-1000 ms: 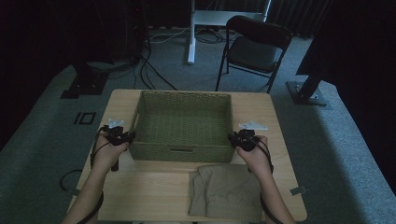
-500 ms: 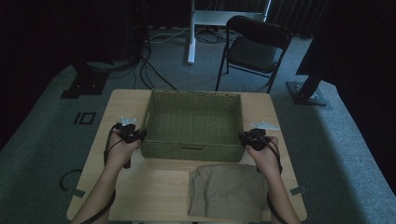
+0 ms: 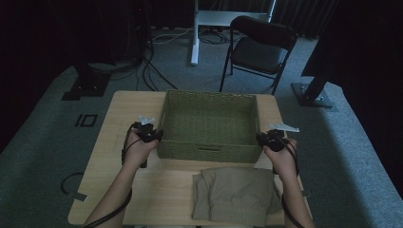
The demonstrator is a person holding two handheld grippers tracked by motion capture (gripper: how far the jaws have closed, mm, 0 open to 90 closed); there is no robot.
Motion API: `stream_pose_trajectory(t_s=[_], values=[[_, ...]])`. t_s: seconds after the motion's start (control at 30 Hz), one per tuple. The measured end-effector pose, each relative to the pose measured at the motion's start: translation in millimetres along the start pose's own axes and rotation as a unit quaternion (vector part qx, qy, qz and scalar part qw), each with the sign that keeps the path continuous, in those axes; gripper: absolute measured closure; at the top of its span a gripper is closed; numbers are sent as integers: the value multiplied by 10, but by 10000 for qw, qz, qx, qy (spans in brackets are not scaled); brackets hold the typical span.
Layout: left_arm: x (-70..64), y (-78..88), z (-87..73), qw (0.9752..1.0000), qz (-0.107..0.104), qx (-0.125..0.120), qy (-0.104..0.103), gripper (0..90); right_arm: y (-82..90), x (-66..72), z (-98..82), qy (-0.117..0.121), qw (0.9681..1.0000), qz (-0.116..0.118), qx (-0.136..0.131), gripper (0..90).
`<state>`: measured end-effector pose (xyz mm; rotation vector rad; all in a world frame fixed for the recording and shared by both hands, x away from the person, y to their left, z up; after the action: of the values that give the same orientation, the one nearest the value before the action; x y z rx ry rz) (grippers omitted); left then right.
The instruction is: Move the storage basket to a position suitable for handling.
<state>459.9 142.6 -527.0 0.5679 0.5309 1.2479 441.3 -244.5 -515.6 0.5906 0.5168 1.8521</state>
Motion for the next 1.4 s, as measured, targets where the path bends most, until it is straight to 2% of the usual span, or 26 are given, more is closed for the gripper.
stream_pose_trajectory(t_s=[0.37,0.63,0.8,1.03,1.17,1.3,1.37,1.4], values=[[-230,-104,72,9999,-52,51,-103,792,66,-244,-3,-55,9999,-135,-22,764],[-319,-141,99,9998,-54,142,-156,792,81,-359,9,-89,9999,-119,-21,765],[-374,-148,97,9997,-150,184,-102,782,74,-432,29,-47,9999,-92,7,766],[-427,-155,101,9996,-95,218,-175,779,52,-505,59,-88,10000,-34,4,773],[-423,-153,99,9996,-155,206,-92,775,59,-504,49,-181,9998,12,-58,778],[-424,-158,113,9993,-77,234,-277,773,60,-499,55,-135,9999,-38,-46,776],[-437,-155,126,9990,-179,277,-287,717,67,-498,59,-107,9999,-50,-26,752],[-458,-152,144,9990,-277,234,-265,620,78,-502,71,-102,9999,-55,-78,704]])
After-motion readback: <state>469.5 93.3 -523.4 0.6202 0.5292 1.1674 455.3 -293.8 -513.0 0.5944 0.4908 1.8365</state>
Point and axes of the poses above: each handheld gripper's, and its own axes: y roughly backward along the jaws, z roughly out of its top, x roughly to its left, the point moved 9 cm from there along -y, roughly forward along the jaws, and after that the axes turned 5 degrees about z, right-handed, at the moved point
